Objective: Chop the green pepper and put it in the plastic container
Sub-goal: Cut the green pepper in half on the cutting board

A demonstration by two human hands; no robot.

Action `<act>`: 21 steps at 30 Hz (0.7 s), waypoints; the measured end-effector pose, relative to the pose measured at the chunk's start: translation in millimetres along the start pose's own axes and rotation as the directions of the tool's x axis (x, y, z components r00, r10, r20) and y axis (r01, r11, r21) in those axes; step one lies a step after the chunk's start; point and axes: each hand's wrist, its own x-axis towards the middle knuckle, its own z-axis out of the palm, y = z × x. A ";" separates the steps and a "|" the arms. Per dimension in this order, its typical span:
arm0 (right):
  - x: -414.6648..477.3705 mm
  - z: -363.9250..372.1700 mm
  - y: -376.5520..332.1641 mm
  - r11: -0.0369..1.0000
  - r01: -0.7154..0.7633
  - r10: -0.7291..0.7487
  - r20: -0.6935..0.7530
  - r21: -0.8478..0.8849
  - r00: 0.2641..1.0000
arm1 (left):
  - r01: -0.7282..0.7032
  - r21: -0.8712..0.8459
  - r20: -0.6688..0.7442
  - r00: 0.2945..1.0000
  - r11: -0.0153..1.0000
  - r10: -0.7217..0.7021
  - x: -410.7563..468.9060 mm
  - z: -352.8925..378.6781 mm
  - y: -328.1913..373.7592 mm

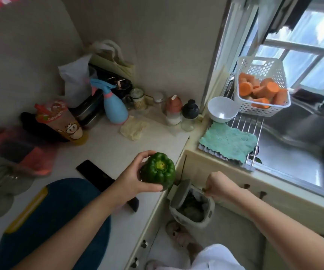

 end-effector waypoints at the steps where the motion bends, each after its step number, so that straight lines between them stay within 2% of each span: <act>1: 4.5 5.3 -0.4 1.000 -0.005 0.005 0.001 -0.005 1.000 | 0.008 -0.004 0.000 1.000 1.000 -0.008 1.9 1.5 -2.2; 8: 21.8 13.5 -0.4 0.998 -0.014 0.013 -0.011 -0.062 1.000 | 0.017 -0.015 0.000 1.000 1.000 -0.017 6.8 3.7 -5.6; 13: 19.4 -5.8 -13.9 0.995 -0.024 0.012 -0.122 -0.097 0.992 | -0.018 -0.008 -0.014 1.000 1.000 0.018 6.7 3.3 -7.3; 16: 13.0 -25.8 -24.9 0.992 0.056 -0.077 -0.191 -0.114 0.979 | -0.022 0.007 -0.050 0.999 1.000 0.022 3.7 -0.3 -8.8; 21: -9.3 -64.9 -78.1 0.965 0.261 -0.263 -0.203 -0.035 0.943 | -0.021 0.022 -0.143 0.989 1.000 0.024 -11.9 -12.2 -15.1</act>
